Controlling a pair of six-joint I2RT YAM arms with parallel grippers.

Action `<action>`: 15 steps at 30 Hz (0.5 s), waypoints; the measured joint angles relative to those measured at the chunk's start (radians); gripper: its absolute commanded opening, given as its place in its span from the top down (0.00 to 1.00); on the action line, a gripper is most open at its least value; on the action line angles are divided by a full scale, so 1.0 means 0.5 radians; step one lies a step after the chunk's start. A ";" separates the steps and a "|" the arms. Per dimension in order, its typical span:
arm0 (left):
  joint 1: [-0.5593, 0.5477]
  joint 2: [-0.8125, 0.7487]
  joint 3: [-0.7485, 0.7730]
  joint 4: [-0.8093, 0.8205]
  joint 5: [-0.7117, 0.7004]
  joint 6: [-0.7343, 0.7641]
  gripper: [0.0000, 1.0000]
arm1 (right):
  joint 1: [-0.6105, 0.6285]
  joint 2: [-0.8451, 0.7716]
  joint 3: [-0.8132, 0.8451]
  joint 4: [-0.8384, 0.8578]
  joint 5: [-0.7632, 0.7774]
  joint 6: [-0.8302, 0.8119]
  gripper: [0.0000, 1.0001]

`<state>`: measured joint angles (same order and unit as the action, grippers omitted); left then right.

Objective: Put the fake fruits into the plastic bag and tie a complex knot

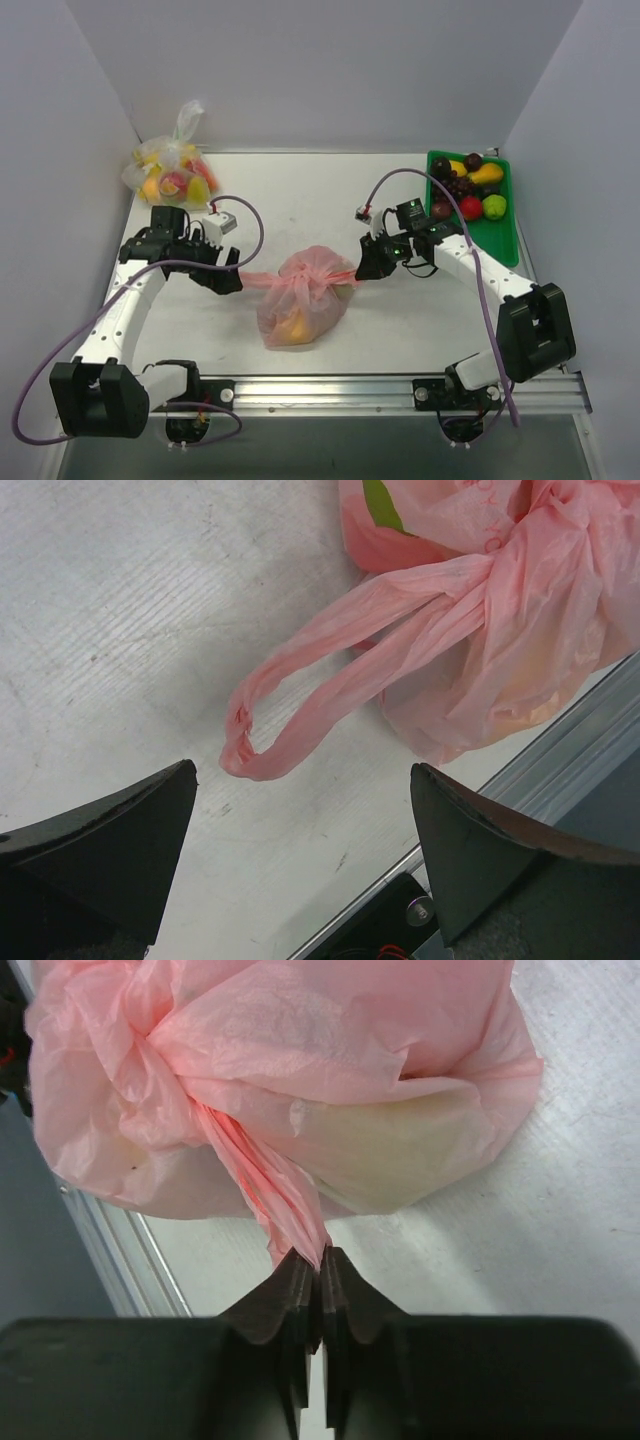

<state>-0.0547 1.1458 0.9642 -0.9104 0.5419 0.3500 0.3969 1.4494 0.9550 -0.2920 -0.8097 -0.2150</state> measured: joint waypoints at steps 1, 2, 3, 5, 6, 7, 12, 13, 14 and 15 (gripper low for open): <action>0.001 0.020 0.000 -0.002 0.003 -0.001 0.03 | 0.004 0.000 0.001 0.000 0.016 0.014 1.00; 0.002 0.040 0.000 -0.003 0.005 -0.005 0.03 | 0.005 0.000 0.001 -0.001 0.037 0.024 1.00; 0.006 0.061 0.000 -0.003 0.009 -0.013 0.04 | 0.007 0.000 0.001 0.001 0.059 0.031 1.00; 0.017 0.112 0.000 0.001 0.024 -0.056 0.05 | 0.007 -0.001 0.001 0.001 0.090 0.034 1.00; 0.023 0.140 0.000 0.006 0.035 -0.079 0.07 | 0.007 -0.001 0.001 0.001 0.100 0.033 1.00; 0.031 0.171 0.000 0.011 0.050 -0.113 0.08 | 0.008 -0.002 0.001 0.001 0.111 0.033 1.00; 0.097 0.297 0.001 0.087 0.127 -0.330 0.14 | 0.043 -0.042 -0.016 0.005 0.159 0.000 1.00; 0.127 0.322 0.004 0.100 0.149 -0.375 0.16 | 0.057 -0.053 -0.027 0.008 0.167 -0.009 1.00; 0.157 0.351 0.008 0.113 0.173 -0.422 0.18 | 0.070 -0.063 -0.037 0.007 0.178 -0.020 1.00; 0.181 0.382 0.011 0.124 0.198 -0.460 0.19 | 0.081 -0.067 -0.045 0.008 0.188 -0.031 1.00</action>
<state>0.0357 1.3369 0.9695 -0.8482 0.6407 0.1200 0.4374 1.4158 0.9325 -0.2882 -0.7158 -0.2306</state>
